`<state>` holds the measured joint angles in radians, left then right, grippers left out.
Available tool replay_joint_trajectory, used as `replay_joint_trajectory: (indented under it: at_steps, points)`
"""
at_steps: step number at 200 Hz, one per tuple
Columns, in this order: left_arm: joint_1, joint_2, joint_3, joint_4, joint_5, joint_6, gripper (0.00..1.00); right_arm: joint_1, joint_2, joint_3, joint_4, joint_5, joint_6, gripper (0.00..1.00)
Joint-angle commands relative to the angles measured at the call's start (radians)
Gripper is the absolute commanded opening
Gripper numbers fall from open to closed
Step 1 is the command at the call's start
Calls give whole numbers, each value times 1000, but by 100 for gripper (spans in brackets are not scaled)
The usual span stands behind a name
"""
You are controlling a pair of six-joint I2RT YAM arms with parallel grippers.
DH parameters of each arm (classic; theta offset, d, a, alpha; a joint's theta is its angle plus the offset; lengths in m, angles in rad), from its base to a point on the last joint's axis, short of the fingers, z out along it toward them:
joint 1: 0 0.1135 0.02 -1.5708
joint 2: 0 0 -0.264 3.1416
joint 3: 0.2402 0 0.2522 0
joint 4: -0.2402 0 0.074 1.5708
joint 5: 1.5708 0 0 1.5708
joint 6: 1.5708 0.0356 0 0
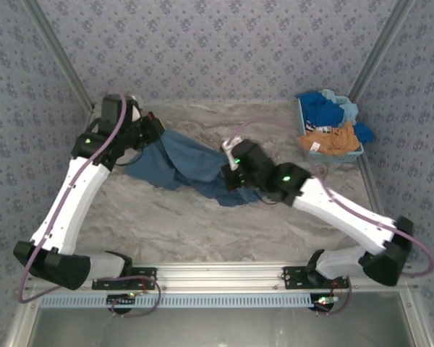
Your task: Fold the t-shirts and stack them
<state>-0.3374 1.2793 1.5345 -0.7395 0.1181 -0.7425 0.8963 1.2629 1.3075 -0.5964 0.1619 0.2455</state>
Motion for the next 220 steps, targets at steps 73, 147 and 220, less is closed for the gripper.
replay_joint_trajectory:
  at_steps: [73, 147, 220]
  points:
    - [5, -185, 273, 198, -53, 121, 0, -166, -241, 206, -84, -265, 82, 0]
    - [74, 365, 385, 188, -14, 107, 0, -552, 83, 166, 62, -326, 325, 0]
    - [82, 1103, 1495, -647, -158, 219, 64, -668, 483, 362, -125, -258, 326, 57]
